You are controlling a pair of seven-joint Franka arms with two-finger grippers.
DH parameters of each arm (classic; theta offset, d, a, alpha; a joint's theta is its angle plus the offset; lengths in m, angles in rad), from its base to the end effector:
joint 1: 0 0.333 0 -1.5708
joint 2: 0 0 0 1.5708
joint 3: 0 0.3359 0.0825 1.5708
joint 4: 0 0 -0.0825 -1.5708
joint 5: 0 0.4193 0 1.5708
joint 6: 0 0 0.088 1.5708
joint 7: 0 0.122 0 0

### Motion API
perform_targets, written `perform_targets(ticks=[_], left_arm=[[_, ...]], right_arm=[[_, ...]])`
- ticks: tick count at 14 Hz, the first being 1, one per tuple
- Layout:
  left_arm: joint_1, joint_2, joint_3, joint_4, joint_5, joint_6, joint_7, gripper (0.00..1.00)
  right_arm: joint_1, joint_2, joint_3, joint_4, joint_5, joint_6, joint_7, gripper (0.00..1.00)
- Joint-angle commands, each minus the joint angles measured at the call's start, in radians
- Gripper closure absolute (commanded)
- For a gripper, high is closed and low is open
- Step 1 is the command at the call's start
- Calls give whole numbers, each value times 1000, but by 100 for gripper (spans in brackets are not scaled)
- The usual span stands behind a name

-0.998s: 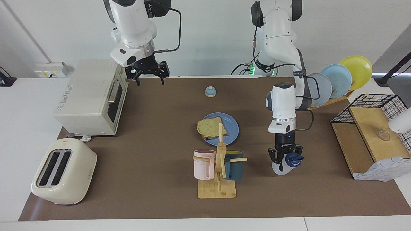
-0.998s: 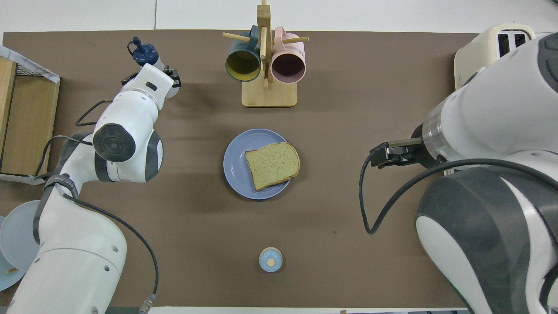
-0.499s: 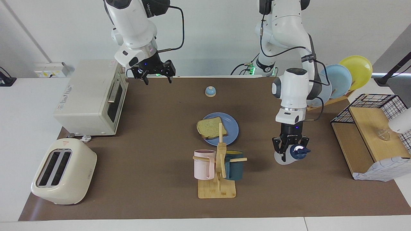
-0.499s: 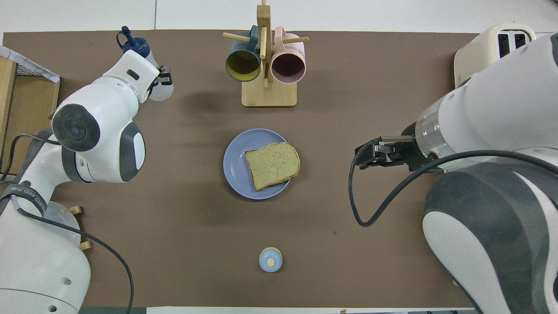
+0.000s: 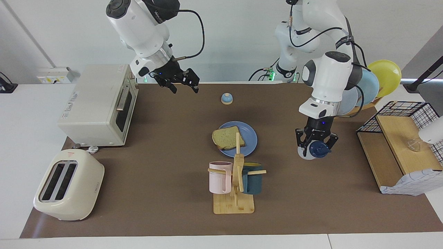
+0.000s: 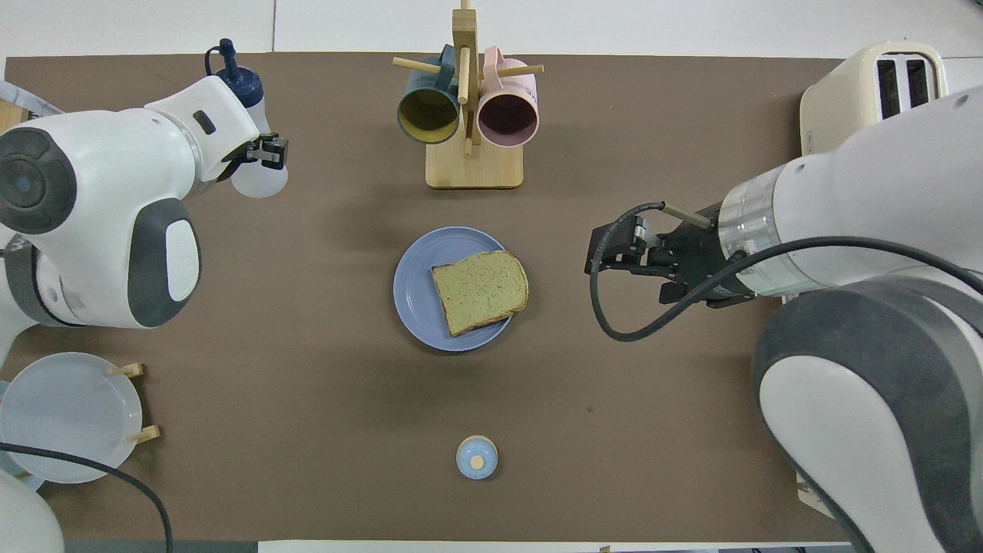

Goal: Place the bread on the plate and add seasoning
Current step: 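Grasp the blue-capped shaker with the left gripper and lift it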

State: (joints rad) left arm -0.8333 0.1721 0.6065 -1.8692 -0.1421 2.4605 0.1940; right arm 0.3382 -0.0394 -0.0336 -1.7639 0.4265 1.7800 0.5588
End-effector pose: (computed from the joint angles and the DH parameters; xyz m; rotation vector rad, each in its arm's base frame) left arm 0.6540 -0.1715 0.4774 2.9878 -0.5441 0.6979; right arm 0.5525 0.2172 0.5813 -2.6936 0.4518 0.1754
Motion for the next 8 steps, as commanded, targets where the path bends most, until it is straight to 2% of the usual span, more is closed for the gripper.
perform_targets(ticks=[1, 3, 6, 8], left_arm=[[-9, -86, -8, -4, 15, -130, 76, 100], [-9, -132, -27, -4, 13, -182, 79, 100], [-10, -163, -57, -5, 15, -219, 102, 100], [-10, -195, -91, -7, 15, -305, 189, 100]], right_arm=[[-5, -45, 4, -74, 84, 76, 70, 0], [-5, -45, 6, -75, 109, 88, 177, 0], [-4, -42, 11, -71, 109, 129, 173, 0], [56, -30, 12, -72, 109, 194, 173, 0]])
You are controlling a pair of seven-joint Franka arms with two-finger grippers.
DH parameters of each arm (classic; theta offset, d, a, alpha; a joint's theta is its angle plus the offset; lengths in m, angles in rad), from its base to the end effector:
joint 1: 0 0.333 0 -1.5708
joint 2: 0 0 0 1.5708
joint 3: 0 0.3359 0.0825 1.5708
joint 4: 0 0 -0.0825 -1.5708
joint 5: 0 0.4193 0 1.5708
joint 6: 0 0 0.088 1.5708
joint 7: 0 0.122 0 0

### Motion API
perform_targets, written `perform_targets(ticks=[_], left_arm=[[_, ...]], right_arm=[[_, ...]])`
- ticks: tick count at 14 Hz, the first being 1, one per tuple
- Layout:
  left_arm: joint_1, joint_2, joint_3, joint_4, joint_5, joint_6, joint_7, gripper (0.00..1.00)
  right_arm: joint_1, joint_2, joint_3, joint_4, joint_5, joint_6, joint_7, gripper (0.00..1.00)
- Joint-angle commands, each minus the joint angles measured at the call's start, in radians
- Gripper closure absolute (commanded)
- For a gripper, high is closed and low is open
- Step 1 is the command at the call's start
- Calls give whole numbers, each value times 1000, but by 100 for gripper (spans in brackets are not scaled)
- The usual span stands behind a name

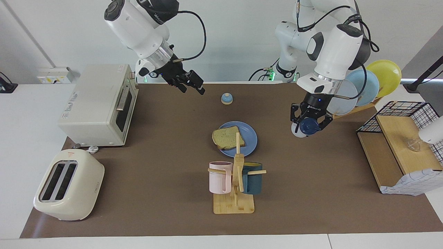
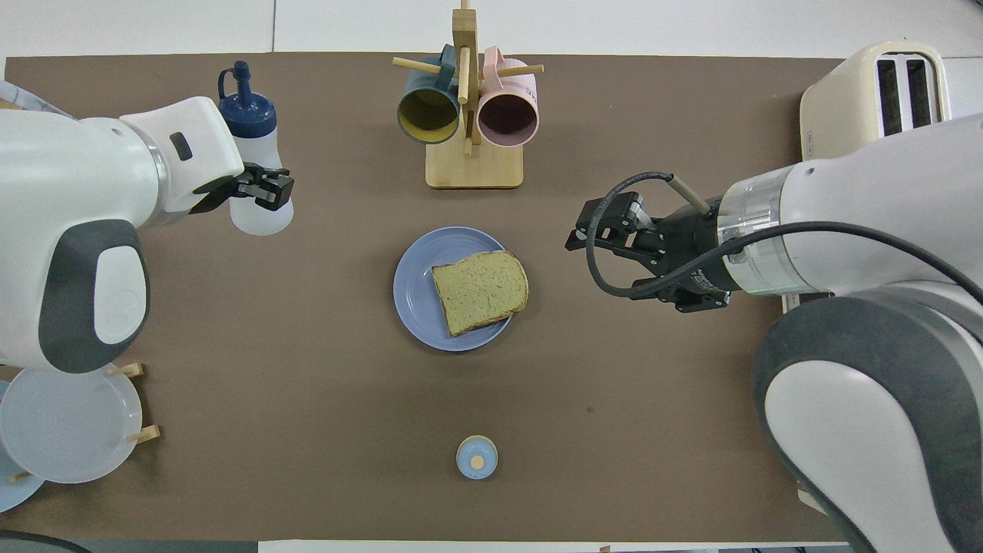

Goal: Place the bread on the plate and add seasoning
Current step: 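Grasp the blue-capped shaker with the left gripper and lift it, then bring the shaker over the plate while the right gripper reaches the cap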

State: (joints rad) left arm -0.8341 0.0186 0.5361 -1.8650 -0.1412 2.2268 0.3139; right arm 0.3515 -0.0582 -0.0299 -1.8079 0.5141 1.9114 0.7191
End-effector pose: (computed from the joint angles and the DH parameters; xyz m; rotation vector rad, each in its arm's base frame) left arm 0.6062 -0.1946 0.5335 2.8724 -0.8058 0.5224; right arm 0.5547 0.2288 0.5844 -2.5337 0.6915 0.1492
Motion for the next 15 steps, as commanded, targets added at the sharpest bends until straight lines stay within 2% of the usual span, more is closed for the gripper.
perform_targets(ticks=[1, 8, 15], left_arm=[[-10, -49, -34, -16, 14, -111, 118, 100], [-10, -91, -159, -17, 12, -309, 263, 100], [-31, -120, -189, -31, 3, -424, 503, 100]], right_arm=[[52, -2, 8, -28, 21, 67, 11, 0], [52, 0, 8, -28, 21, 51, -10, 0], [55, 1, 8, -19, 18, 64, -20, 1]])
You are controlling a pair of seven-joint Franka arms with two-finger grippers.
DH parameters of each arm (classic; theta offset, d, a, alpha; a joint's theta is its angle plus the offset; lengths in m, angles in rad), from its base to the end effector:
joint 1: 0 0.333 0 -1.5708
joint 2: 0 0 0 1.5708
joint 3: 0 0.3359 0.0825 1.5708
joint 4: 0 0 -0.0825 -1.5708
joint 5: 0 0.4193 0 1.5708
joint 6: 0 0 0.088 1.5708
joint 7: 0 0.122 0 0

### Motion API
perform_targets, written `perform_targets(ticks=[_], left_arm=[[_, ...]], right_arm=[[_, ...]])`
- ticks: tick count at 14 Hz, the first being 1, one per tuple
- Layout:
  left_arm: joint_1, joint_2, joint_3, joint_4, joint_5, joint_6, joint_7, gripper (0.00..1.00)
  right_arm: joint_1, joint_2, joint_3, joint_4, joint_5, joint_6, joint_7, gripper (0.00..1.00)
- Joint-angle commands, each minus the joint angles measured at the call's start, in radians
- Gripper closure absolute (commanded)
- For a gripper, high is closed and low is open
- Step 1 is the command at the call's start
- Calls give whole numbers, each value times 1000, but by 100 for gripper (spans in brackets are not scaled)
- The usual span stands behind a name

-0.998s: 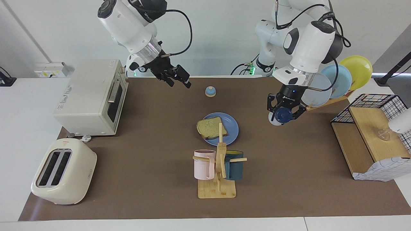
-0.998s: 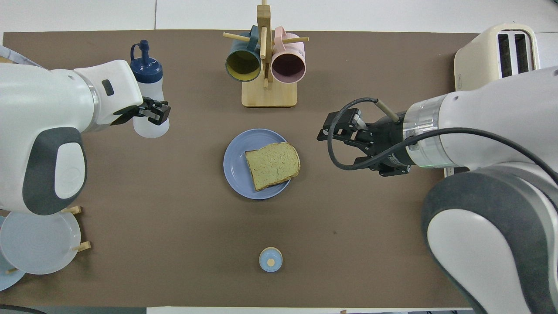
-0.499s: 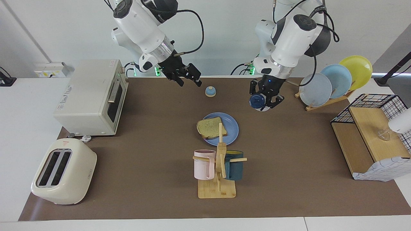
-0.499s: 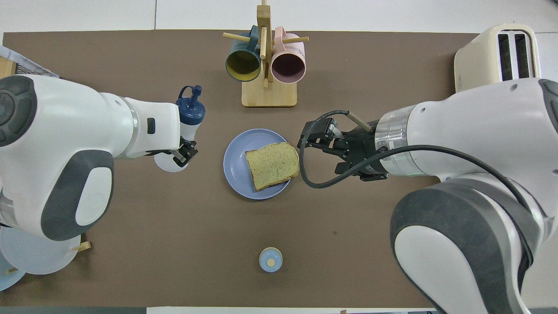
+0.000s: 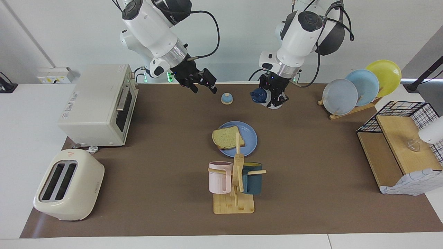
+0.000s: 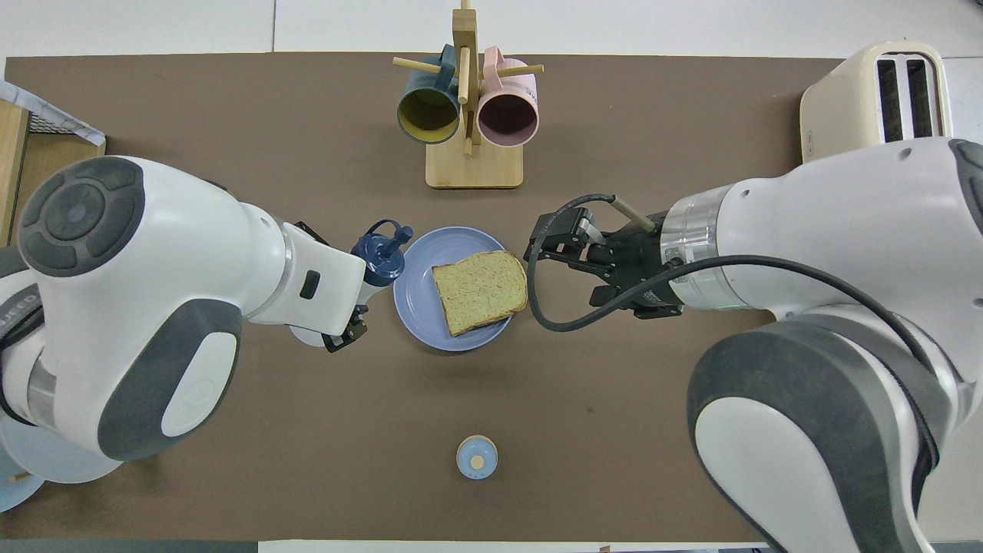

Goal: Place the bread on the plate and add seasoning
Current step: 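Bring the shaker over the plate while the right gripper reaches the cap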

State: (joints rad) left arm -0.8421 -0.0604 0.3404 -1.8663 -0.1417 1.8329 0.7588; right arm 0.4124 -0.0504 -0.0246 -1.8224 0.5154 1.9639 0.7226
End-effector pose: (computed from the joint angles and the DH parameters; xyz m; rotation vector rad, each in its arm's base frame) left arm 0.5050 -0.2880 0.5354 2.4440 -1.7185 0.0645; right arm 0.5450 0.2644 0.5768 -2.5414 0.6349 0.1359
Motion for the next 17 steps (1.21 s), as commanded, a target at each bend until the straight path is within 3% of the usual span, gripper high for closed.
perform_targets(ticks=[1, 4, 6, 9, 10, 17], left_arm=[[-29, -41, 5, -27, -2, -41, 85, 100], [-31, -41, 5, -28, -36, -43, 172, 100], [-23, -42, 5, -30, -68, -43, 201, 100], [-17, -44, 11, -28, -76, -44, 299, 100], [-15, -45, 14, -28, -85, -44, 306, 100], [-15, -45, 15, -34, -96, -38, 318, 100]], right_arm=[[-4, 0, 9, 11, 18, 16, -23, 3], [37, 36, 28, 115, 18, 10, -9, 15], [61, 41, 31, 129, 18, 29, -8, 25], [117, 41, 31, 132, 6, 42, 0, 26], [132, 41, 31, 129, 5, 52, 0, 35], [166, 40, 31, 124, 0, 119, 3, 36]])
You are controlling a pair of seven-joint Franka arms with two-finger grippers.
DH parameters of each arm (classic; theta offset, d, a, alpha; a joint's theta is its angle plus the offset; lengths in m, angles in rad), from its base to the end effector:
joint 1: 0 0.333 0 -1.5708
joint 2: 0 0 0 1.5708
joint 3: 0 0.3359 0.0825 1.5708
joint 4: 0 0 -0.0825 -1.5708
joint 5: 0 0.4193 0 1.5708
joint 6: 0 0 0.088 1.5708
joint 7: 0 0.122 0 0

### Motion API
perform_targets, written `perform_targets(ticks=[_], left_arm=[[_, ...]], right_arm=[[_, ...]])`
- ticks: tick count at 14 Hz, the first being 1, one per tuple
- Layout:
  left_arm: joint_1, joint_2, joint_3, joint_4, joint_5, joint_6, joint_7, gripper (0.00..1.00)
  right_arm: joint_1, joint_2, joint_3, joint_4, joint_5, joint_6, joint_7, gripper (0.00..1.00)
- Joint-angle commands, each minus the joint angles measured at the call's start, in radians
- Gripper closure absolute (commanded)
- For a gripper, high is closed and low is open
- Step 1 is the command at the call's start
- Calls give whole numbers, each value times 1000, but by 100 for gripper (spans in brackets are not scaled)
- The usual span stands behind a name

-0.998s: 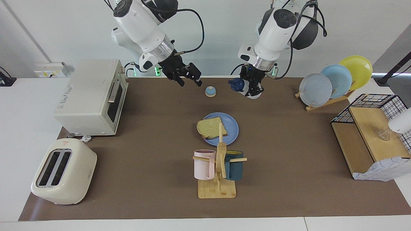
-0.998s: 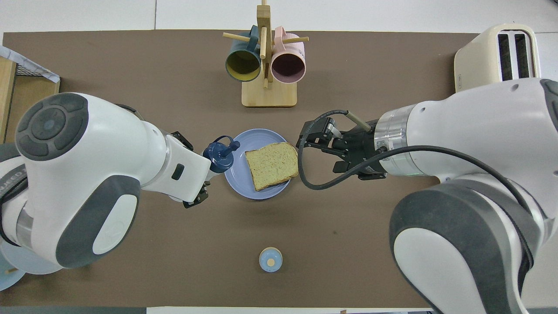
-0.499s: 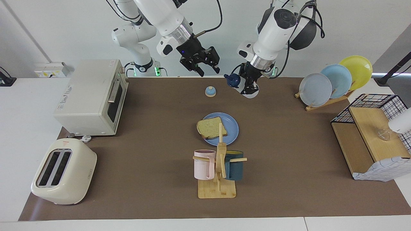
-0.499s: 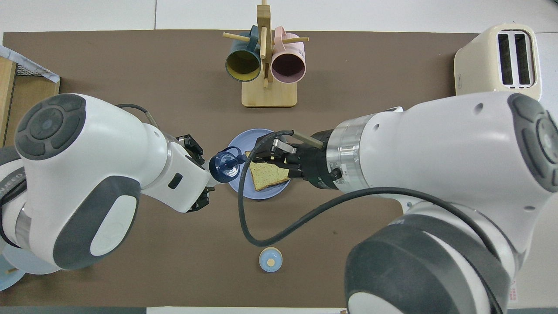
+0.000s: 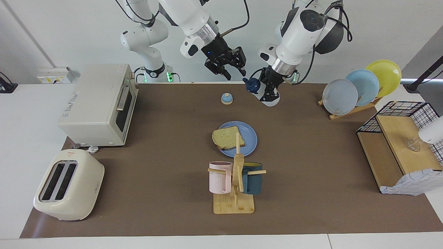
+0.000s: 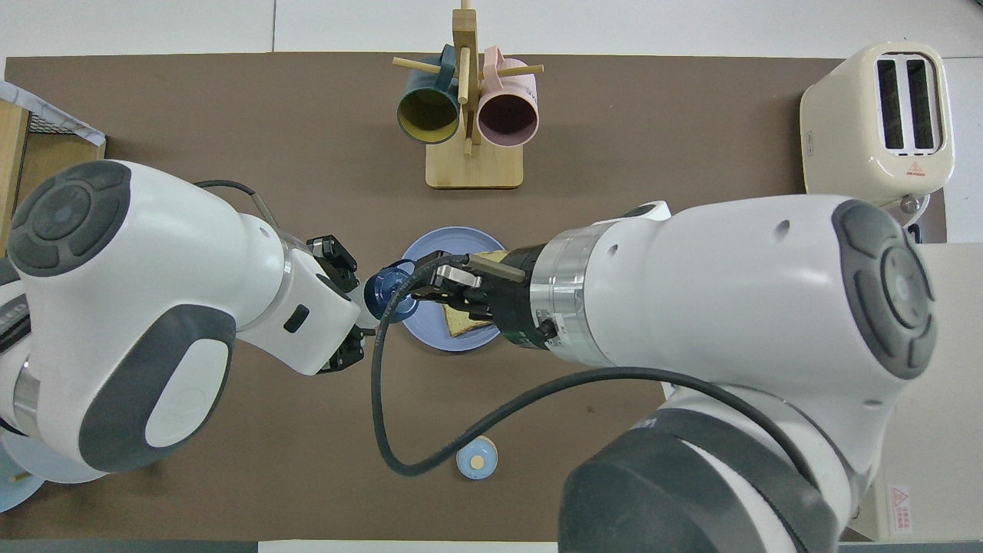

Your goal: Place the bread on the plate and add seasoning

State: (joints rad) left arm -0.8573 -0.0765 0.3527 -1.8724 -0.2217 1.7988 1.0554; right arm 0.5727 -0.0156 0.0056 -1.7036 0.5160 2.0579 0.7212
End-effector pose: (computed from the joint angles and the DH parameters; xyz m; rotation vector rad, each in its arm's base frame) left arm 0.4939 -0.2921 0.5395 2.1162 -1.9921 0.0926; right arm 0.5100 0.3722 0.6297 -2.5002 0.3808 0.0153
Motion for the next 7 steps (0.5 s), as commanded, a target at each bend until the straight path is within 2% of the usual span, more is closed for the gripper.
perform_targets(ticks=[1, 4, 7], left_arm=[[0, -29, 2, -30, -16, -4, 21, 100], [0, -31, 2, -31, -18, -4, 23, 100], [0, -31, 2, -31, -18, -6, 23, 100]], right_arm=[[9, 5, 2, 4, -2, 36, 4, 38], [30, 3, 1, -7, -20, 42, 3, 48], [29, 3, 2, -20, -22, 79, 1, 49]])
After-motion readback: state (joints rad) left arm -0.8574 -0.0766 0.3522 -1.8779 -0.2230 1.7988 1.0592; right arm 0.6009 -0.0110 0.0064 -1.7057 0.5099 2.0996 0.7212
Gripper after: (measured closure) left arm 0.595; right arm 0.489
